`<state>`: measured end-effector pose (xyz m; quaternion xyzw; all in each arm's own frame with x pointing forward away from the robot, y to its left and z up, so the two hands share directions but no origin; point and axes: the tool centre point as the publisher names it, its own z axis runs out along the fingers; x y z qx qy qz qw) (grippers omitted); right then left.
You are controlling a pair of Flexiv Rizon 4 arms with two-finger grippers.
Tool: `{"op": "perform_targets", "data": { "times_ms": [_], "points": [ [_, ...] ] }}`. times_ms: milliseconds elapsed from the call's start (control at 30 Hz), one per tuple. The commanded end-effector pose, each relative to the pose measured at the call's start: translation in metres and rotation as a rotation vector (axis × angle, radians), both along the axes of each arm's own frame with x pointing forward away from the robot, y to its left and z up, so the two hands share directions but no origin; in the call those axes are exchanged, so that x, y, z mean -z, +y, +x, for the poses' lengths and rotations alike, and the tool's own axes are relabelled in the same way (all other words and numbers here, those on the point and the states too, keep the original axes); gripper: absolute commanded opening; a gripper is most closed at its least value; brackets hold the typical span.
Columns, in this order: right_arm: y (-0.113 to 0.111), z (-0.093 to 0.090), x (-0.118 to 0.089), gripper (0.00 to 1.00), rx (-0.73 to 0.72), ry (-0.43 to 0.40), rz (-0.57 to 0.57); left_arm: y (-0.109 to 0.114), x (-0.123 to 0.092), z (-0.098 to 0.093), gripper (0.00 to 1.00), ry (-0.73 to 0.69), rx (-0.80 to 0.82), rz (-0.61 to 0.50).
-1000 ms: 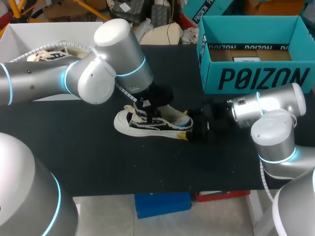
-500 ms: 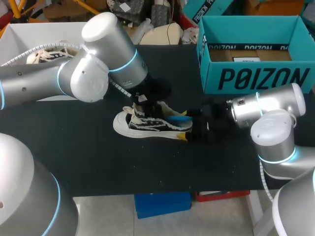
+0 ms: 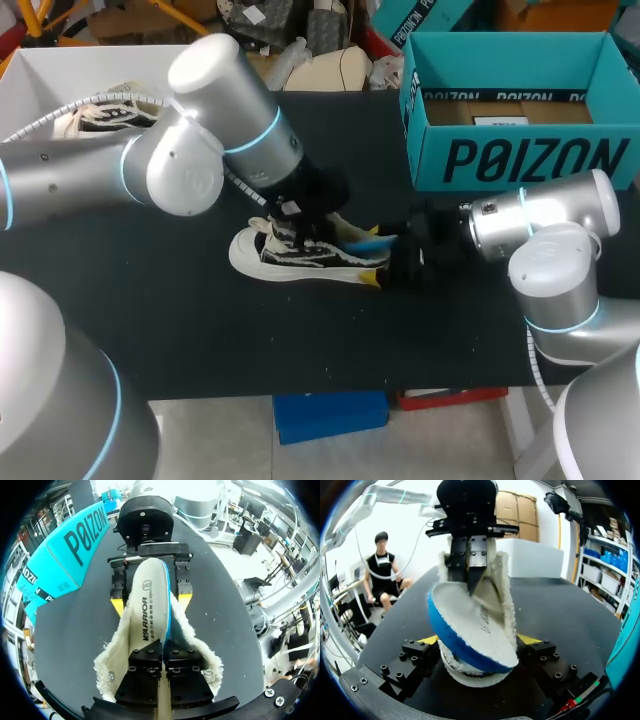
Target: Take the shoe out of the shoebox, open the shoe tongue, remove and reinsert the insole, then place the shoe into the shoebox
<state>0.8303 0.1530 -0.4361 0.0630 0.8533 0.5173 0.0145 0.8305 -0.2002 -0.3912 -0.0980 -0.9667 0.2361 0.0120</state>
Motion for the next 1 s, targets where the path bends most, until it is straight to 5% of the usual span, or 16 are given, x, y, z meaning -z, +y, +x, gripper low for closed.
{"op": "perform_targets", "data": {
  "times_ms": [33,167,367,467,833,1000],
  "points": [
    [0.003,-0.001,0.003,0.00,0.001,0.001,-0.002,0.002,0.004,-0.002,0.17,-0.030,0.028,-0.024],
    [0.003,-0.001,0.003,0.00,0.001,0.001,-0.002,0.002,0.004,-0.005,0.38,-0.090,0.028,0.003],
    [0.003,-0.001,0.003,0.00,0.001,0.001,-0.002,-0.007,0.009,-0.009,0.51,-0.205,-0.012,0.024],
    [0.003,-0.001,0.003,0.00,0.001,0.001,-0.002,-0.012,0.011,-0.011,0.69,-0.247,-0.039,0.018],
    [0.003,-0.001,0.003,0.00,0.001,0.001,-0.002,-0.027,0.026,-0.006,0.71,-0.403,-0.145,0.065],
    [0.003,-0.001,0.003,0.00,0.001,0.001,-0.002,-0.032,0.027,0.000,0.64,-0.409,-0.153,0.036]
  ]
}}
